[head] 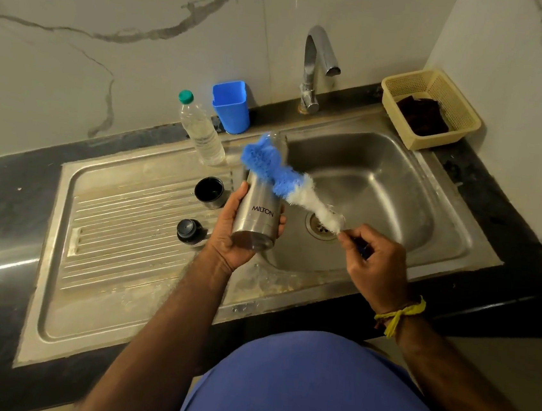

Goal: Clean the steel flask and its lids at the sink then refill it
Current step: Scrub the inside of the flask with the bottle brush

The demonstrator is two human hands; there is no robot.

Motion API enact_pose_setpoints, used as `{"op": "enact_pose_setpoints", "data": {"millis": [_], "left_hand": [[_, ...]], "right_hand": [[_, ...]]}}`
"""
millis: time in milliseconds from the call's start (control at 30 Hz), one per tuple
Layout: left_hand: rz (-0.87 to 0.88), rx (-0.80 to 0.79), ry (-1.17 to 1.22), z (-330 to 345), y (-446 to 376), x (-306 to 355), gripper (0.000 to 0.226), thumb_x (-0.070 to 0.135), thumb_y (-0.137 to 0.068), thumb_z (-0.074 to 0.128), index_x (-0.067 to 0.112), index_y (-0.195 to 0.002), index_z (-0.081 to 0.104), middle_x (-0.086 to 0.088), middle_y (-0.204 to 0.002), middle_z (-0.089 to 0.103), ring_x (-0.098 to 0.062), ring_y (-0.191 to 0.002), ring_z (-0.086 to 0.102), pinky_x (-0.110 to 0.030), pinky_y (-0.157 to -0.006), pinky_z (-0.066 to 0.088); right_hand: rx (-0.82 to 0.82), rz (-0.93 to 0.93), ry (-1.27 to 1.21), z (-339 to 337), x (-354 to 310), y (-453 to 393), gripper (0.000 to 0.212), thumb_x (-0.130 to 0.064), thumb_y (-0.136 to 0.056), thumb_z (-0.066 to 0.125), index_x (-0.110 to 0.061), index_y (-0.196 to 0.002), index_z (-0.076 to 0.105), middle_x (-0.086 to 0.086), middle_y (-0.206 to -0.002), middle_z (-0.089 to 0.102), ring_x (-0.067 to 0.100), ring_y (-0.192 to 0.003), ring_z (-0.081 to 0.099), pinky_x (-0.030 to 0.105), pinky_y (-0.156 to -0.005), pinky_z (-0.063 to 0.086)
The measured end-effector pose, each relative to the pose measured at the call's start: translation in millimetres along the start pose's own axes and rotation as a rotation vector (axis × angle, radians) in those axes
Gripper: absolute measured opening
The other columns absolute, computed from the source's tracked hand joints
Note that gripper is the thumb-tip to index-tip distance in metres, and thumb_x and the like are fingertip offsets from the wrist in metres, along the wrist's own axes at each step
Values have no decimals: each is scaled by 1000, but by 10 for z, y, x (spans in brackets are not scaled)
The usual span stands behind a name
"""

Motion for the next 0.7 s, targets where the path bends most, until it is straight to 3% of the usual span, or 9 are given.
{"op": "enact_pose_setpoints", "data": {"millis": [67, 200, 300, 433, 567, 633, 700], "left_hand": [[-2, 28, 7, 73, -23, 46, 61, 53, -95, 57, 4, -132, 56, -21, -108, 68, -33, -89, 70, -41, -79, 61], [46, 149, -23, 121, -150, 137, 64, 47, -92, 63, 10, -143, 51, -18, -116, 71, -29, -95, 71, -43, -81, 60], [47, 211, -32, 216, -255, 208, 67, 45, -89, 70, 11, -144, 50, -18, -124, 69, -29, -106, 69, -44, -90, 57], [2, 264, -48, 458, -368, 236, 48, 48, -94, 63, 7, -119, 63, -15, -97, 76, -28, -87, 73, -41, -82, 60], [-16, 373, -46, 771, -494, 327, 36, 36, -99, 58, 6, -117, 62, -17, -100, 72, -31, -88, 71, -42, -82, 61], [86, 373, -15, 904, -591, 347, 24, 27, -105, 46, 7, -104, 59, -11, -98, 65, -26, -84, 66, -39, -77, 61], [143, 351, -36, 932, -663, 335, 20, 22, -105, 43, 10, -94, 55, -7, -95, 58, -22, -83, 59, -39, -86, 55]], "right_hand": [[10, 27, -17, -6, 14, 49, 18, -23, -92, 69, -9, -81, 69, -4, -70, 67, 8, -63, 62, 31, -55, 53], [-31, 16, -47, -49, -8, 165, 19, -26, -91, 66, -9, -82, 71, -8, -71, 66, 7, -63, 62, 25, -55, 51], [12, 70, -36, -98, 39, 197, 19, -25, -92, 67, -9, -80, 69, -4, -69, 67, 12, -61, 62, 34, -54, 53], [48, 72, -30, -138, 38, 243, 17, -21, -92, 69, -7, -82, 71, 1, -71, 70, 15, -63, 66, 36, -57, 54], [242, -10, 57, -272, -12, 244, 10, -15, -92, 70, -6, -90, 74, 1, -82, 73, 6, -74, 66, 17, -67, 53], [244, -59, 148, -237, 7, 204, 10, -15, -92, 71, -6, -91, 74, 1, -81, 71, 5, -71, 62, 18, -64, 50], [212, -113, 285, -168, 62, 173, 9, -16, -91, 74, -6, -89, 73, 2, -77, 69, 9, -65, 58, 23, -57, 49]]}}
Point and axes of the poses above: each hand's wrist, its own y-axis away from the middle knuckle, its own z-axis out of the palm, x = y × z, the point moved 1 cm from there along -y, towards the middle knuckle
